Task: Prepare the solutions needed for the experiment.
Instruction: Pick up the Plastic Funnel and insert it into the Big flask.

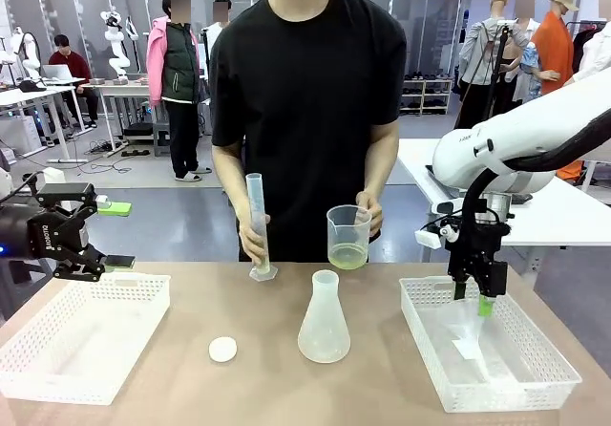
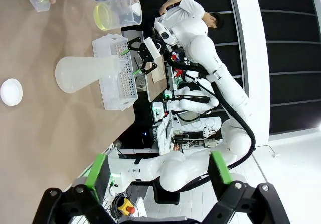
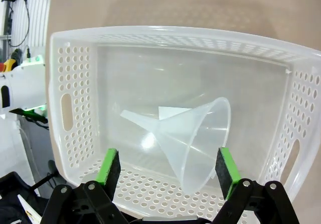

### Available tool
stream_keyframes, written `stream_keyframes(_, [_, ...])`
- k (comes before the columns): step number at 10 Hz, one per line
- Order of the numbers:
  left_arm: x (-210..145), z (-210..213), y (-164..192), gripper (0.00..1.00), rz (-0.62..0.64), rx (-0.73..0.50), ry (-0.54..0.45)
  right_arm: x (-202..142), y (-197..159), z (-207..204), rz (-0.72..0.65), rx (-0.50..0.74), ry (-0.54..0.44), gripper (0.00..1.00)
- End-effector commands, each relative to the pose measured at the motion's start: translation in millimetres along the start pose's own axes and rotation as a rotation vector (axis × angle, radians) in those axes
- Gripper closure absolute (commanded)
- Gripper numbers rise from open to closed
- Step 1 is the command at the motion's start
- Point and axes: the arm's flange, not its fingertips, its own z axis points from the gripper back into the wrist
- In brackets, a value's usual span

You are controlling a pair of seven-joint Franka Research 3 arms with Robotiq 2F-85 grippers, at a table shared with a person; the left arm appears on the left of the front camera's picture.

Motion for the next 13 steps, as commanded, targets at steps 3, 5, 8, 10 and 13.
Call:
stream_keyframes(3, [-3.5,-1.2,-0.8,0.0,0.006,-0.02,-0.003,0.7,-10.9,1.0,-0.013,0.092,0.037,0.2])
stream_keyframes(5, [-3.5,-1.2,-0.8,0.0,0.006,-0.02,-0.003,-0.2,-12.9,1.2,-0.061,0.109,0.056,0.39])
stream_keyframes(8, [-3.5,-1.2,-0.8,0.0,0.006,-0.02,-0.003,2.2,-13.6,0.1,-0.038,0.113,0.069,0.73])
stream_keyframes(10, [-3.5,-1.2,-0.8,0.0,0.006,-0.02,-0.003,2.4,-14.8,1.3,-0.032,0.125,0.064,0.93])
stream_keyframes(13, [-3.5,-1.2,-0.8,0.0,0.006,-0.02,-0.003,0.6,-13.6,1.9,-0.039,0.135,0.074,1.0])
